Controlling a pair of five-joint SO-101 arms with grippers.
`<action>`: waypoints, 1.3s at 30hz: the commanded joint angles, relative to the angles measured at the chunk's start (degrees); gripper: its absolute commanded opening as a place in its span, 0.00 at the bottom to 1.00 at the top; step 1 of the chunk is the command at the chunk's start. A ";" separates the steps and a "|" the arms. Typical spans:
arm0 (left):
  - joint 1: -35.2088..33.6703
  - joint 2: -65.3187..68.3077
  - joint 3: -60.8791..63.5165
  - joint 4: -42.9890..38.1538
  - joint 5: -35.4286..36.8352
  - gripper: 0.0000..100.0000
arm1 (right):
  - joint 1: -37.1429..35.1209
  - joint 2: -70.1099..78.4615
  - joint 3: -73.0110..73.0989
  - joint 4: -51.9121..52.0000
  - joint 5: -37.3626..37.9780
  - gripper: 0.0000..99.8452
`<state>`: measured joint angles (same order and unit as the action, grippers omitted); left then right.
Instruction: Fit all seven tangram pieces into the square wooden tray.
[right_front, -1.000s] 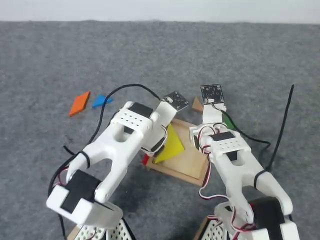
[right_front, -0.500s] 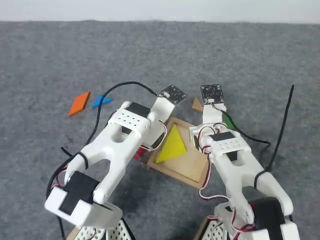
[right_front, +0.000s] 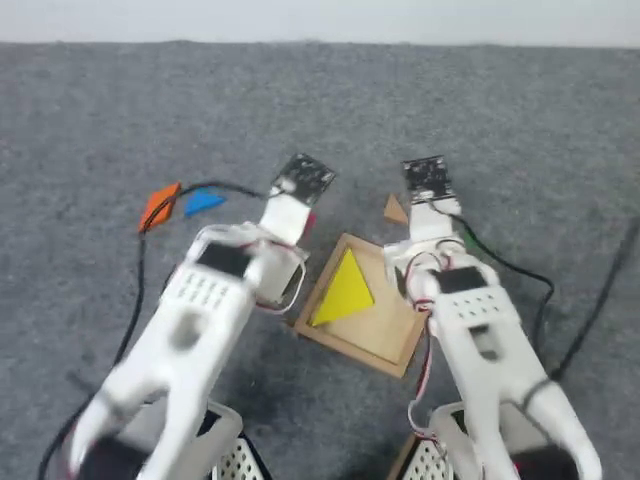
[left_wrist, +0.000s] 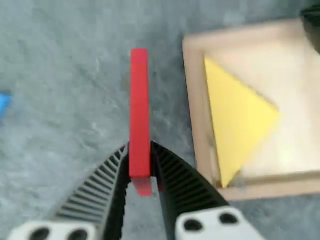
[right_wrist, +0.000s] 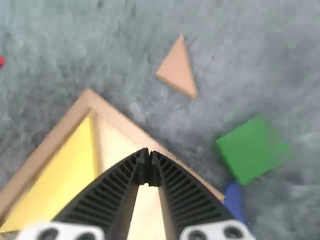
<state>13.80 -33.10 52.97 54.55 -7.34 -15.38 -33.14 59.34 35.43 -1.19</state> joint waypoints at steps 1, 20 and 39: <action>3.78 -17.58 7.08 -7.30 -5.01 0.01 | 5.41 -12.62 -0.79 6.02 1.58 0.01; 24.79 -3.43 10.24 -24.00 -52.66 0.01 | 31.60 -28.79 6.77 12.62 17.49 0.01; 24.09 27.43 -6.99 -24.18 -48.26 0.01 | 33.71 -28.79 9.93 7.96 13.45 0.01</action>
<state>38.33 -6.02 48.13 32.04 -58.95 17.76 -60.13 69.98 44.75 12.88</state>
